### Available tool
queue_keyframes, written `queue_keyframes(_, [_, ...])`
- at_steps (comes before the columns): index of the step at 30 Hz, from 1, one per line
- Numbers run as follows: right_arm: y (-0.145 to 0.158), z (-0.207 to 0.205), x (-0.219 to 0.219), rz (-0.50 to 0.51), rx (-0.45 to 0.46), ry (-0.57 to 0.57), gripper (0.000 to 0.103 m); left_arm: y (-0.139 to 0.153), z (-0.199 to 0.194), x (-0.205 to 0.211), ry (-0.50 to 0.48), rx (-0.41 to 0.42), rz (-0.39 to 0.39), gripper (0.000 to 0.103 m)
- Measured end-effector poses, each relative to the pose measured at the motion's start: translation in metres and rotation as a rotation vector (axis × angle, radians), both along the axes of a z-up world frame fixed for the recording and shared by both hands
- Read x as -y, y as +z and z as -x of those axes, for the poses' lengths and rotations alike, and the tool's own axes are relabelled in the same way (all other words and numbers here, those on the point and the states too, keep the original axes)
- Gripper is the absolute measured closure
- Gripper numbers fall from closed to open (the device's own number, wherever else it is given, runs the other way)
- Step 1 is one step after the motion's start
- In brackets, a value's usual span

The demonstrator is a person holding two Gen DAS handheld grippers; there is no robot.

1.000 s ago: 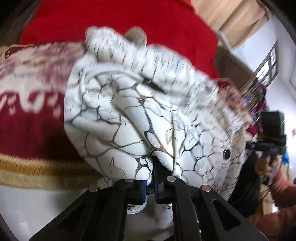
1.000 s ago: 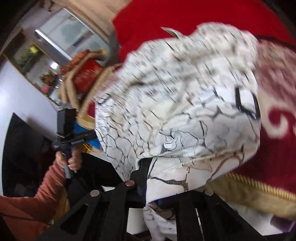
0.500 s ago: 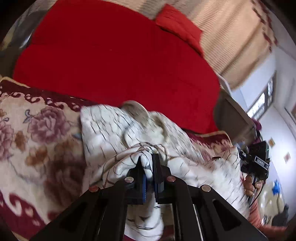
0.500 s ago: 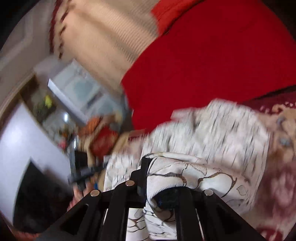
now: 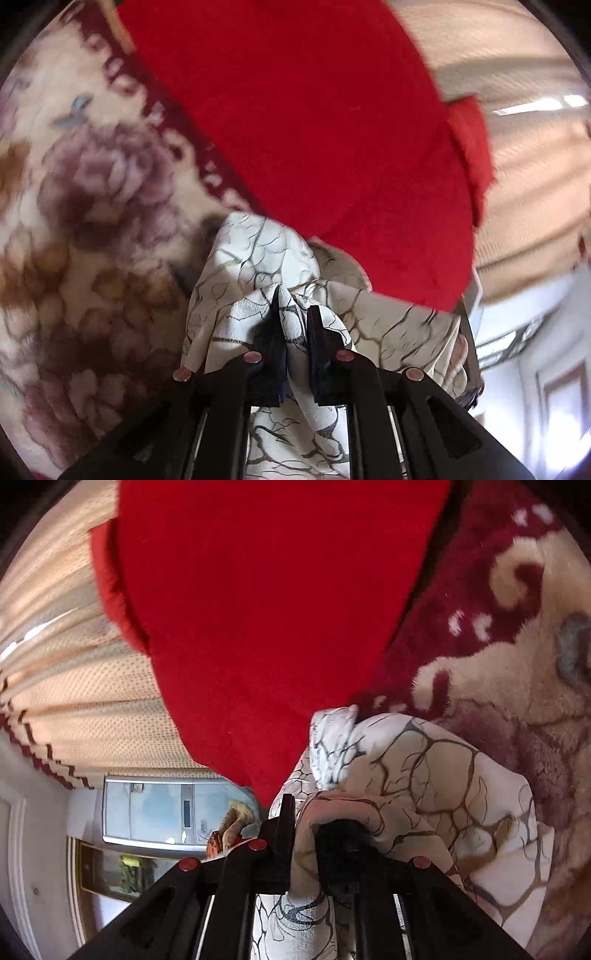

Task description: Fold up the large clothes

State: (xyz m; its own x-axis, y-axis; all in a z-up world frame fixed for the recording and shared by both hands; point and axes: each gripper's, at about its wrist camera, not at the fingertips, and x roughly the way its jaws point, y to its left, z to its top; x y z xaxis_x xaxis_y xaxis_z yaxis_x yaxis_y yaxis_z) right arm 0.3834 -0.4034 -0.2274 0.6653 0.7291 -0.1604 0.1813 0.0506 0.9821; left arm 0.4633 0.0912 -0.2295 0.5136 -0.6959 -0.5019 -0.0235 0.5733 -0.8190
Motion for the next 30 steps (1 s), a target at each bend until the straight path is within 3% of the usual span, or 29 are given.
queue_keyframes(1, [0.001, -0.001, -0.001, 0.006, 0.006, 0.004, 0.086, 0.004, 0.000, 0.001, -0.006, 0.015, 0.009, 0.086])
queue_keyframes(3, [0.004, -0.001, -0.001, 0.016, 0.009, 0.013, 0.080, 0.020, 0.008, 0.000, 0.016, 0.087, -0.001, 0.056])
queue_keyframes(4, [0.007, 0.002, 0.000, 0.003, 0.021, 0.010, 0.077, 0.028, 0.013, -0.002, 0.045, 0.117, -0.013, 0.047])
queue_keyframes(5, [0.007, 0.001, 0.000, -0.006, 0.032, 0.004, 0.064, 0.036, 0.020, -0.004, 0.074, 0.160, -0.008, 0.037])
queue_keyframes(6, [0.008, 0.004, 0.004, -0.012, 0.043, -0.005, 0.032, 0.045, 0.028, -0.007, 0.095, 0.215, 0.007, 0.034])
queue_keyframes(8, [0.022, 0.018, 0.011, 0.013, 0.076, -0.073, 0.002, 0.055, 0.040, -0.009, 0.105, 0.246, 0.006, 0.029])
queue_keyframes(10, [0.038, 0.036, 0.018, 0.106, 0.112, -0.151, 0.002, 0.058, 0.047, -0.006, 0.076, 0.208, -0.034, 0.029])
queue_keyframes(13, [0.071, 0.056, 0.016, 0.245, 0.185, -0.119, 0.003, 0.052, 0.059, 0.001, 0.059, 0.146, -0.098, 0.029])
queue_keyframes(16, [0.107, 0.079, -0.005, 0.399, 0.306, -0.012, 0.004, 0.040, 0.076, 0.003, 0.092, 0.117, -0.134, 0.028])
queue_keyframes(20, [0.139, 0.105, -0.062, 0.567, 0.437, 0.221, 0.009, 0.026, 0.077, 0.002, 0.085, 0.091, -0.134, 0.028])
queue_keyframes(25, [0.130, 0.115, -0.139, 0.613, 0.468, 0.479, 0.012, 0.022, 0.068, 0.014, 0.020, 0.104, -0.108, 0.032])
queue_keyframes(27, [0.113, 0.108, -0.174, 0.629, 0.449, 0.568, 0.013, 0.023, 0.059, 0.017, 0.005, 0.120, -0.110, 0.047])
queue_keyframes(30, [0.087, 0.097, -0.217, 0.643, 0.415, 0.663, 0.015, 0.027, 0.048, 0.015, -0.004, 0.158, -0.072, 0.058])
